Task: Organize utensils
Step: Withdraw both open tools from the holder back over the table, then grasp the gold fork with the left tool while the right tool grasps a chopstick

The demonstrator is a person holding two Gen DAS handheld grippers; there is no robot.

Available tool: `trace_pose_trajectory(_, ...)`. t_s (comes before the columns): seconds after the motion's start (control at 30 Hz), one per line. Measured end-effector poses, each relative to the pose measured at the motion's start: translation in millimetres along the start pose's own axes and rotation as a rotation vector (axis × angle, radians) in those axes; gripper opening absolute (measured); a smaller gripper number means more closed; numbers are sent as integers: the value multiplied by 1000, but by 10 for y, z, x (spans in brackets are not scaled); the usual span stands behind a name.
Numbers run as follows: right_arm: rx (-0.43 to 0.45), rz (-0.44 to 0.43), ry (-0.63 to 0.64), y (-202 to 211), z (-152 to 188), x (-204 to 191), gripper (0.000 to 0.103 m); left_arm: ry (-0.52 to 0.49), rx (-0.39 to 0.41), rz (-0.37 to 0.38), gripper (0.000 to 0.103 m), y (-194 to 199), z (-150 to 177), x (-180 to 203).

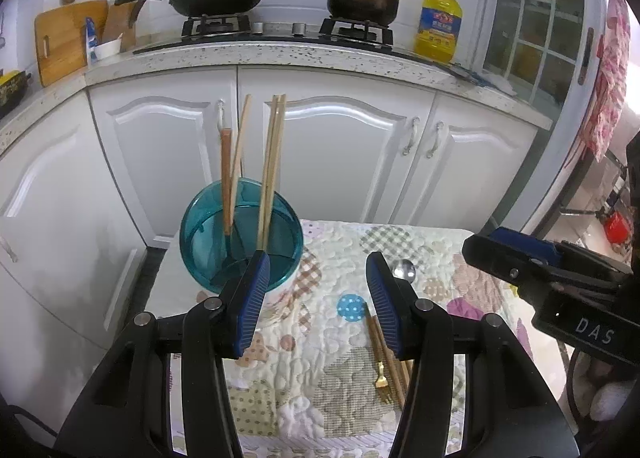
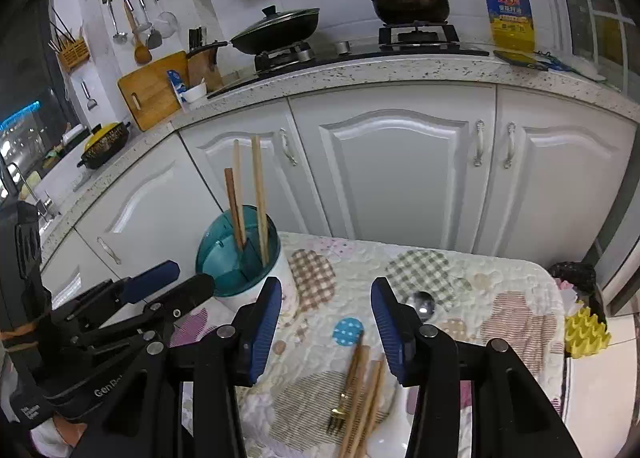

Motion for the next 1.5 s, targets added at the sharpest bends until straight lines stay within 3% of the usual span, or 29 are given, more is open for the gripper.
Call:
trace_pose_trajectory(0.73, -70, 53, -39, -32, 327, 315, 49, -29, -66, 24, 50, -229, 182, 242)
trace_pose_trajectory(1.07, -198, 8, -73, -393, 688, 512, 48, -4, -190, 53, 50, -552, 453, 58)
trace_pose_trajectory(1.17, -252, -12, -93, -593, 858, 582, 35, -6, -244, 60, 50, -684, 596, 2)
trace_pose_trajectory(1.37, -338, -69, -105, -994, 1083, 572, 27, -12, -299, 54, 49, -849, 777, -42)
trace_pose_trajectory(1.5, -413, -45, -76, -1267, 1210, 579, 18, -1, -314, 47, 49, -917, 817, -91)
Point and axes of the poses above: each gripper's, at about its wrist camera, not at the fingertips, and y roughly against the way its jaws point, x to its right, z to its underside, the point moved 6 cm from there along -y, roughly the way its jaws point, and after that the axes turned 7 degrees about y, right-handed, at the moved point
